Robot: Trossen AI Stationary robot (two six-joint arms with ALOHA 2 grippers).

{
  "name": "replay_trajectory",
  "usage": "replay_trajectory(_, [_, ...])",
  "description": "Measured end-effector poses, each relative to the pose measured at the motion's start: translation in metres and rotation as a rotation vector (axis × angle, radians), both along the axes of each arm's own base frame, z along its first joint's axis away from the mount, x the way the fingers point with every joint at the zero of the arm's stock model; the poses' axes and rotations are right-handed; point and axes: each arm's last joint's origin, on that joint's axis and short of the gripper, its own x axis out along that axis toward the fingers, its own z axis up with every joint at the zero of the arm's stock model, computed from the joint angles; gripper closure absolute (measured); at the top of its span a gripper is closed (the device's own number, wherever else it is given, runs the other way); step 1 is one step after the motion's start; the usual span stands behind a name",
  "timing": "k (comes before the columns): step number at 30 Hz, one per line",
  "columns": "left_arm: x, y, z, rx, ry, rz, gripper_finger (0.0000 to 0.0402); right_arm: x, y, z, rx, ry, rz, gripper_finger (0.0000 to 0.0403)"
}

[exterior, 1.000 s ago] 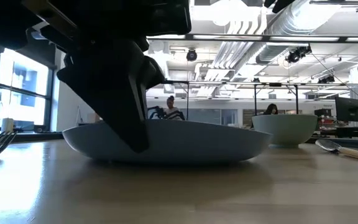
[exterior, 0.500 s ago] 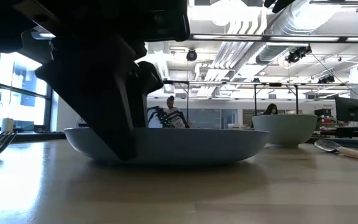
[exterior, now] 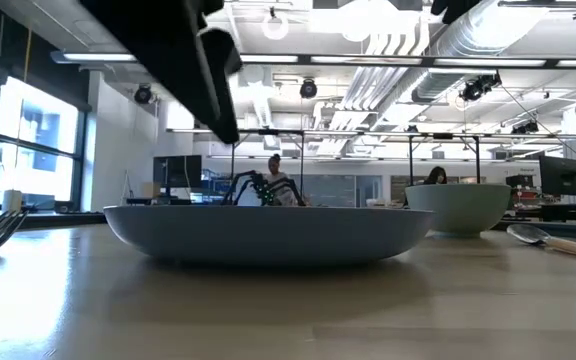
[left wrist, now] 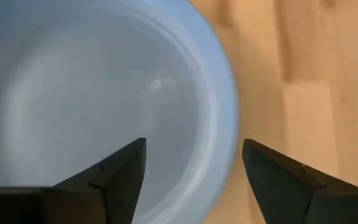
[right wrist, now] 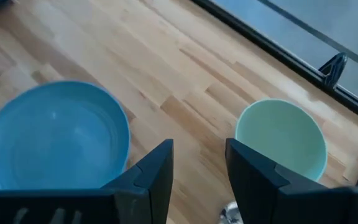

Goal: Set table place
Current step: Put the green bowl on top of the blue plate

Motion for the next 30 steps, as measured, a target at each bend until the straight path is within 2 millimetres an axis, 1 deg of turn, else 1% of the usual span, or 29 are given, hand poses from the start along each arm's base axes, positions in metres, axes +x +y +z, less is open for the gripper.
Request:
replay_trajectory(4, [-0.014, 0.018, 0.026, 0.011, -0.004, 0.127, 0.0144, 0.007, -0.005, -0.006, 0.017, 0.079, 0.025, 0.0265])
replay_trajectory(7, [-0.025, 0.031, 0.04, 0.006, 0.018, 0.223, 0.0149, 0.011, -0.015, -0.012, 0.031, 0.163, 0.002, 0.0265])
replay_trajectory(10, [-0.038, 0.041, 0.05, 0.04, 0.047, 0.284, 0.0156, 0.01, -0.031, -0.017, 0.028, 0.271, -0.045, 0.0265])
replay_trajectory(13, [-0.046, 0.046, 0.059, 0.079, 0.042, 0.322, 0.016, 0.011, -0.049, -0.028, 0.06, 0.362, -0.062, 0.0265])
replay_trajectory(17, [-0.053, 0.048, 0.067, 0.091, 0.039, 0.335, 0.0156, 0.018, -0.073, -0.053, 0.103, 0.393, -0.041, 0.0265])
replay_trajectory(20, [-0.055, 0.05, 0.07, 0.105, 0.024, 0.357, 0.015, 0.024, -0.093, -0.077, 0.164, 0.37, -0.01, 0.0265])
replay_trajectory(22, [-0.06, 0.052, 0.071, 0.121, 0.046, 0.372, 0.0147, 0.026, -0.107, -0.092, 0.2, 0.338, 0.002, 0.0265])
replay_trajectory(24, [-0.061, 0.052, 0.074, 0.112, 0.032, 0.396, 0.0145, 0.024, -0.122, -0.105, 0.226, 0.326, -0.001, 0.0265])
replay_trajectory(26, [-0.065, 0.053, 0.073, 0.125, 0.059, 0.411, 0.0145, 0.022, -0.134, -0.116, 0.259, 0.313, -0.012, 0.0265])
replay_trajectory(30, [-0.067, 0.054, 0.075, 0.123, 0.051, 0.434, 0.0146, 0.016, -0.15, -0.135, 0.347, 0.295, -0.012, 0.0265])
